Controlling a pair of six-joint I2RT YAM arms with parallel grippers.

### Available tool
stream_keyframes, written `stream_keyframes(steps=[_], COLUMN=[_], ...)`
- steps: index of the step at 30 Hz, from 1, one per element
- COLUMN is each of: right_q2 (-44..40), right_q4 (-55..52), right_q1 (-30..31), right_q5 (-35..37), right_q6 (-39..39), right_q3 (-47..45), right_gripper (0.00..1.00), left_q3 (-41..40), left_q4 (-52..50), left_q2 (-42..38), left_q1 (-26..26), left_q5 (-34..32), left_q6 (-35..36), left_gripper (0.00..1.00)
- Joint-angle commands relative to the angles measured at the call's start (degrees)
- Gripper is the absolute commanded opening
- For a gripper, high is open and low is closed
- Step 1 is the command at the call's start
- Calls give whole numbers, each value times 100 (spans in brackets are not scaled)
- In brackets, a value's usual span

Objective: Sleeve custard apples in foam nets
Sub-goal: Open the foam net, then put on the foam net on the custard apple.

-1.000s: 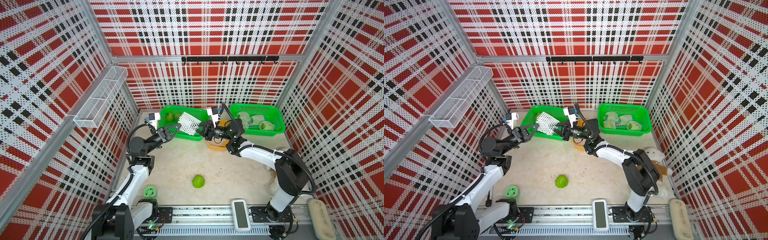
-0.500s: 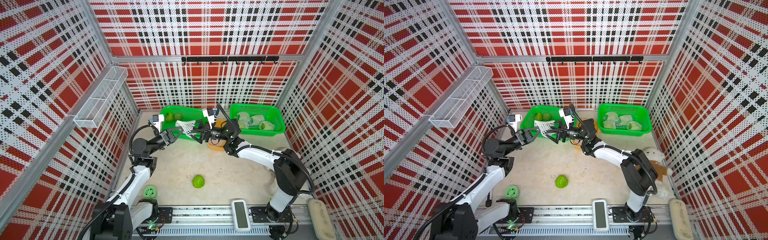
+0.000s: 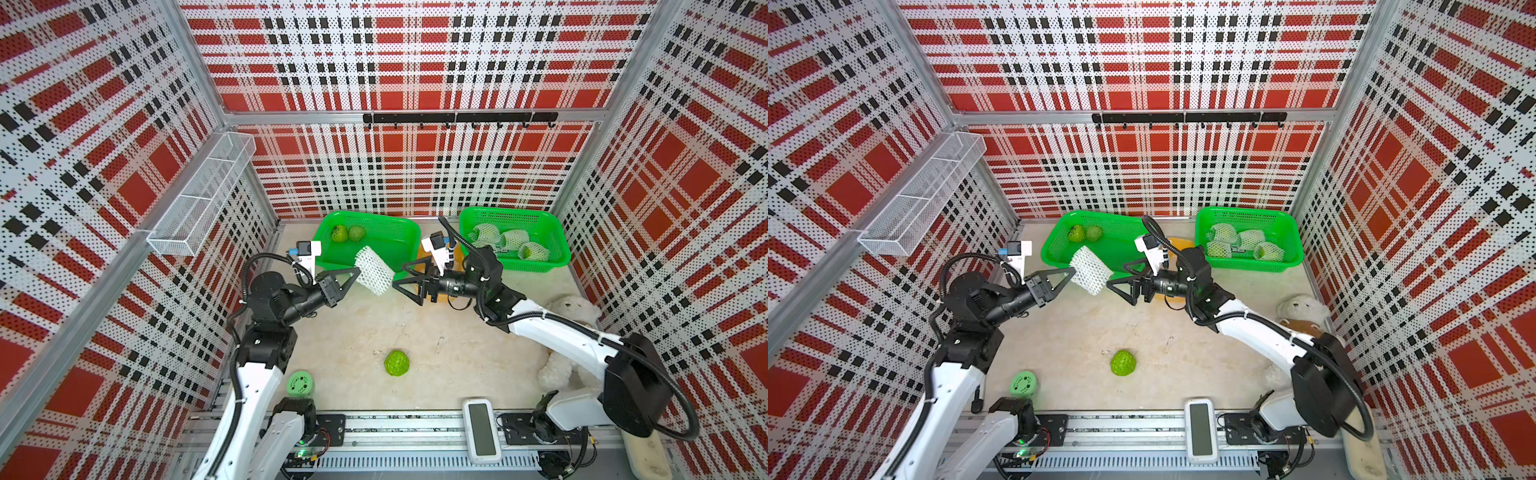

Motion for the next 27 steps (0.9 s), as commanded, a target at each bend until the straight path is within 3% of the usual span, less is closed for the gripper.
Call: stream_keyframes(steps=[1, 5, 7, 11, 16, 21, 27], right_q2=[-362, -312, -313, -399, -562, -655, -840], right_q4=[-1791, -3603, -4014, -4277, -4196, -3907, -3508], right_q1=[-20, 39, 134, 318, 546, 858, 905], right_q5=[871, 1898, 2477, 3107, 3133, 3230, 3230], right_q6=[-1008, -1663, -1843, -1990, -1986, -1915, -1762], right_q3=[-50, 356, 368, 161, -148, -397, -724], right_gripper=[100, 100, 100, 100, 100, 100, 100], left_q3=[144, 103, -56, -671, -1391, -1792, -1988], left_q4=[-2066, -2622, -2717, -2302, -1708, -1003, -501], left_q2=[-158, -409, -577, -1040, -1240, -1148, -931], left_q1=[-361, -1331, -1958, -3221, -4520, -5237, -5440], left_q5=[-639, -1625, -2253, -3409, -4687, -5332, -5500], left_q6=[1175, 1356, 1296, 1046, 1058, 1387, 1736], left_gripper=[0, 0, 0, 0, 0, 0, 0])
